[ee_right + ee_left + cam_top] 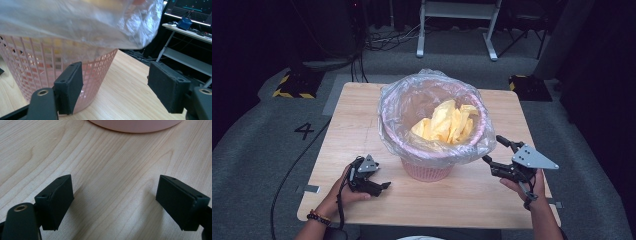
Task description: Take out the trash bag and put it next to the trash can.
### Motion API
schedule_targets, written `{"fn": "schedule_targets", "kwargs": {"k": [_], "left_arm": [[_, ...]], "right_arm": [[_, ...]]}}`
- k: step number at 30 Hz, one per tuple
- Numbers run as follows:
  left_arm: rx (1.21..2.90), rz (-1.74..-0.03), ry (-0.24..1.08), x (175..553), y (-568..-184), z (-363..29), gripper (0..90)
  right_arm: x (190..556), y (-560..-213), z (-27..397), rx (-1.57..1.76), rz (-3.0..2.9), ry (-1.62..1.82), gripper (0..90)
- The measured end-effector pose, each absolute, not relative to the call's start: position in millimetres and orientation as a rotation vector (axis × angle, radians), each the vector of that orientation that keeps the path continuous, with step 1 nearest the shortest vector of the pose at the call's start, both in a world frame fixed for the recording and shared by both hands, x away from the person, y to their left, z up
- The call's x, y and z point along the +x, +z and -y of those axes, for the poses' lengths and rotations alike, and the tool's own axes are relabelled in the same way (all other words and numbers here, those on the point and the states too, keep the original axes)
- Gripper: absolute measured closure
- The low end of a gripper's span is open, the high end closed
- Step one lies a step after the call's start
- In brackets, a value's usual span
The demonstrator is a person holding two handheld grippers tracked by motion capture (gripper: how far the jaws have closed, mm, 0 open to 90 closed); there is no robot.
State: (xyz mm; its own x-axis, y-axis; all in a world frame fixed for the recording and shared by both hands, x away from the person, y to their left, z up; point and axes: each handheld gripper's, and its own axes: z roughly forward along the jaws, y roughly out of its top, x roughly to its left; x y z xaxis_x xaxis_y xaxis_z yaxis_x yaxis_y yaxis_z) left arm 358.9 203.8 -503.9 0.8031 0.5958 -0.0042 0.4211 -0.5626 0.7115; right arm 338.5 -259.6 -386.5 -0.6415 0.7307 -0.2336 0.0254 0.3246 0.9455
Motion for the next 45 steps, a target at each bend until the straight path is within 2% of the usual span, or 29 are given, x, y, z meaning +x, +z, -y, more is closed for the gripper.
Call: {"fn": "schedule_targets", "kwargs": {"k": [7, 12, 17, 18, 20, 21, 22, 23, 26, 29, 33, 38, 43, 44, 45], "left_arm": [[2.237, -0.768, 0.322, 361, -504, -207, 16.5], [2.214, -0.776, 0.398, 361, -502, -209, 16.2], [2.128, -0.768, 0.456, 359, -493, -213, 17.3], [2.072, -0.757, 0.470, 357, -484, -216, 17.4], [2.017, -0.744, 0.526, 352, -471, -216, 19.2], [2.017, -0.744, 0.526, 352, -471, -216, 19.2], [1.973, -0.727, 0.567, 347, -461, -214, 19.4], [1.973, -0.727, 0.567, 347, -461, -214, 19.5], [1.894, -0.695, 0.623, 337, -442, -212, 19.7], [1.809, -0.645, 0.648, 321, -420, -207, 20.2], [1.764, -0.583, 0.672, 307, -405, -199, 20.6], [1.709, -0.554, 0.692, 300, -392, -191, 20.4], [1.661, -0.512, 0.654, 296, -380, -185, 22.0], [1.671, -0.463, 0.634, 295, -378, -184, 26.1], [1.669, -0.429, 0.627, 294, -376, -182, 34.0]], "right_arm": [[335, -373, 249, 0.623, -1.862, 1.414, 28.6], [331, -366, 246, 0.607, -1.804, 1.438, 31.2], [326, -361, 242, 0.562, -1.793, 1.470, 39.6], [324, -359, 241, 0.539, -1.786, 1.478, 47.7], [323, -357, 240, 0.524, -1.783, 1.486, 54.2], [323, -357, 240, 0.524, -1.783, 1.486, 54.2], [322, -355, 240, 0.506, -1.773, 1.496, 63.1], [322, -355, 240, 0.506, -1.773, 1.496, 63.1], [322, -352, 240, 0.480, -1.778, 1.496, 73.4], [321, -352, 240, 0.476, -1.772, 1.478, 77.4], [318, -351, 247, 0.498, -1.746, 1.536, 78.4], [314, -347, 250, 0.485, -1.735, 1.525, 86.5], [314, -342, 251, 0.484, -1.725, 1.543, 89.8], [315, -340, 251, 0.478, -1.732, 1.541, 90.0], [317, -338, 250, 0.477, -1.736, 1.539, 90.0]]}}
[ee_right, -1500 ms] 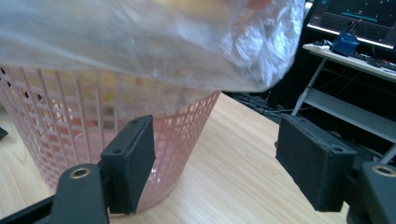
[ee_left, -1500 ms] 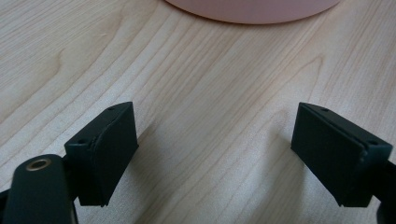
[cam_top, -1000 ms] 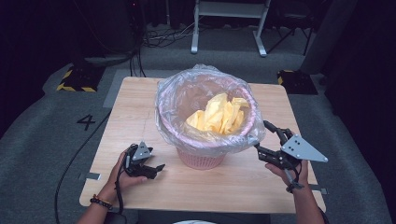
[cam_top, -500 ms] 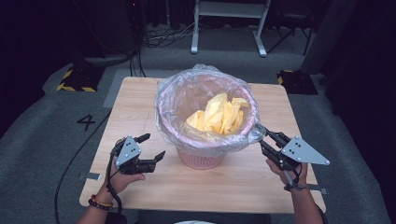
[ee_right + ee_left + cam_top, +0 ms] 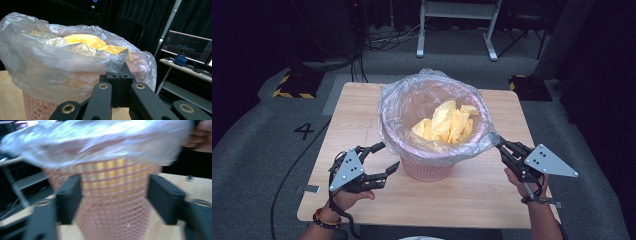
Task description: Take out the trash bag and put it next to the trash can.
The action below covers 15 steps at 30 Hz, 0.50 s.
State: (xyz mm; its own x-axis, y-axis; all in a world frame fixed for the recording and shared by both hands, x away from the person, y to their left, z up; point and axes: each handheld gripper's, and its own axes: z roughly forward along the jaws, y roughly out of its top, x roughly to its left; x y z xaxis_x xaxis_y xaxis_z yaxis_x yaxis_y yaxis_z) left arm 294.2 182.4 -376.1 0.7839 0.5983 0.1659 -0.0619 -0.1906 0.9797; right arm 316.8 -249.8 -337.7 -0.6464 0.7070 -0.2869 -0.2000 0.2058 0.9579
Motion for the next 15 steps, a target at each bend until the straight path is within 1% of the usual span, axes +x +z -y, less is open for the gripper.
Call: {"fn": "schedule_targets", "kwargs": {"k": [1, 2, 5, 6, 7, 8, 10, 15], "left_arm": [[1.664, -0.415, 0.613, 294, -375, -181, 34.9], [1.664, -0.415, 0.613, 294, -375, -181, 39.7], [1.680, -0.393, 0.607, 295, -372, -175, 41.9], [1.681, -0.388, 0.613, 294, -371, -173, 44.7], [1.679, -0.389, 0.615, 294, -371, -172, 44.7], [1.688, -0.376, 0.618, 295, -369, -169, 46.7], [1.689, -0.377, 0.624, 294, -368, -168, 47.6], [1.700, -0.352, 0.617, 297, -366, -162, 57.8]], "right_arm": [[317, -337, 249, 0.482, -1.734, 1.540, 90.0], [318, -335, 249, 0.484, -1.729, 1.539, 90.0], [318, -330, 248, 0.477, -1.719, 1.538, 90.0], [319, -325, 245, 0.476, -1.713, 1.527, 90.0], [319, -325, 245, 0.476, -1.713, 1.527, 90.0], [320, -321, 243, 0.476, -1.706, 1.524, 90.0], [321, -318, 240, 0.473, -1.705, 1.521, 90.0], [324, -311, 232, 0.471, -1.690, 1.518, 89.5]]}}
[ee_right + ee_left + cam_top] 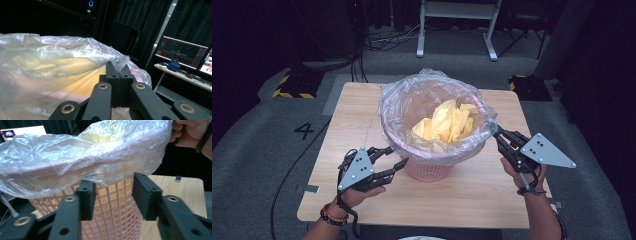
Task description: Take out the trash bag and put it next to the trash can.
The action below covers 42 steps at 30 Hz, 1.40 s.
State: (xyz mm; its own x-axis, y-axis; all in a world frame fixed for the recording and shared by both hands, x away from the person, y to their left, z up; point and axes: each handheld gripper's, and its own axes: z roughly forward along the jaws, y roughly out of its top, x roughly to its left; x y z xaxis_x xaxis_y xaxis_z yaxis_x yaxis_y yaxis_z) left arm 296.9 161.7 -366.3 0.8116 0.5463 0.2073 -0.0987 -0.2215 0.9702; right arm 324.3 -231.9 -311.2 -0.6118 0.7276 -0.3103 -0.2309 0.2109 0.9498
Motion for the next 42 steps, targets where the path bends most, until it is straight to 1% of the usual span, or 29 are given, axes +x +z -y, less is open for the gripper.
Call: {"fn": "schedule_targets", "kwargs": {"k": [3, 7, 8, 9, 10, 11, 14, 18, 22, 23, 26, 27, 28, 30, 32, 37, 42], "left_arm": [[1.711, -0.338, 0.617, 297, -367, -158, 66.4], [1.718, -0.310, 0.610, 297, -367, -159, 78.6], [1.718, -0.310, 0.610, 297, -367, -159, 81.7], [1.729, -0.302, 0.617, 296, -367, -158, 81.7], [1.731, -0.298, 0.619, 295, -367, -159, 86.4], [1.731, -0.298, 0.615, 295, -367, -159, 86.4], [1.733, -0.295, 0.615, 294, -367, -158, 89.1], [1.734, -0.290, 0.607, 294, -365, -156, 89.9], [1.729, -0.284, 0.611, 294, -363, -154, 90.0], [1.723, -0.286, 0.602, 294, -363, -153, 90.0], [1.718, -0.285, 0.600, 294, -362, -152, 90.0], [1.718, -0.285, 0.600, 294, -362, -152, 90.0], [1.717, -0.286, 0.599, 295, -362, -152, 90.0], [1.716, -0.285, 0.593, 295, -362, -152, 90.0], [1.714, -0.286, 0.591, 295, -362, -151, 90.0], [1.710, -0.282, 0.590, 295, -361, -152, 90.0], [1.712, -0.279, 0.583, 296, -361, -152, 90.0]], "right_arm": [[325, -308, 227, 0.465, -1.682, 1.520, 88.0], [324, -309, 222, 0.455, -1.688, 1.503, 82.6], [324, -310, 222, 0.457, -1.690, 1.500, 77.7], [324, -310, 222, 0.457, -1.690, 1.500, 77.7], [322, -313, 223, 0.481, -1.688, 1.476, 67.2], [322, -313, 223, 0.481, -1.688, 1.476, 67.2], [317, -320, 228, 0.484, -1.713, 1.438, 57.2], [307, -330, 237, 0.500, -1.722, 1.369, 48.3], [302, -337, 243, 0.515, -1.734, 1.347, 43.2], [300, -345, 246, 0.520, -1.756, 1.336, 37.8], [298, -361, 247, 0.509, -1.786, 1.326, 32.9], [299, -369, 244, 0.508, -1.815, 1.304, 31.6], [299, -369, 244, 0.508, -1.815, 1.304, 31.6], [305, -390, 234, 0.502, -1.861, 1.244, 29.5], [310, -399, 227, 0.505, -1.867, 1.214, 28.5], [321, -406, 216, 0.524, -1.814, 1.218, 28.4], [325, -401, 215, 0.535, -1.738, 1.218, 34.5]]}}
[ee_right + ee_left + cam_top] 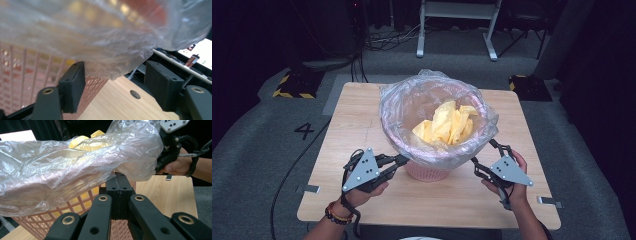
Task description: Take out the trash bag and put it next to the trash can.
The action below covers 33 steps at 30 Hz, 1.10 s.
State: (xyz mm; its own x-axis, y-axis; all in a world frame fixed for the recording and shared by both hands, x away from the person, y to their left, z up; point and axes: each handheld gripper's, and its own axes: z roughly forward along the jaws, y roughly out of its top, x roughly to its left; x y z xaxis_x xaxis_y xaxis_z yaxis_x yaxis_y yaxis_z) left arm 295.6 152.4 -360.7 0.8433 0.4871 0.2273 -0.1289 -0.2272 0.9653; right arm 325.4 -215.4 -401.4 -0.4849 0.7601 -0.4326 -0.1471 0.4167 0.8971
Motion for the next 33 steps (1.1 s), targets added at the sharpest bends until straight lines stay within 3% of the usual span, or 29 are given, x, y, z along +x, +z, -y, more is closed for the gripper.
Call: {"fn": "schedule_targets", "kwargs": {"k": [4, 12, 16, 23, 33], "left_arm": [[1.716, -0.276, 0.588, 296, -360, -152, 90.0], [1.716, -0.279, 0.592, 296, -360, -151, 90.0], [1.722, -0.281, 0.598, 297, -358, -152, 90.0], [1.738, -0.270, 0.605, 297, -358, -149, 90.0], [1.754, -0.256, 0.609, 297, -358, -148, 90.0]], "right_arm": [[324, -397, 213, 0.494, -1.715, 1.210, 44.7], [316, -390, 213, 0.428, -1.661, 1.220, 78.1], [309, -380, 222, 0.429, -1.615, 1.253, 87.7], [297, -363, 236, 0.438, -1.541, 1.292, 89.4], [308, -337, 226, 0.434, -1.519, 1.318, 89.0]]}}
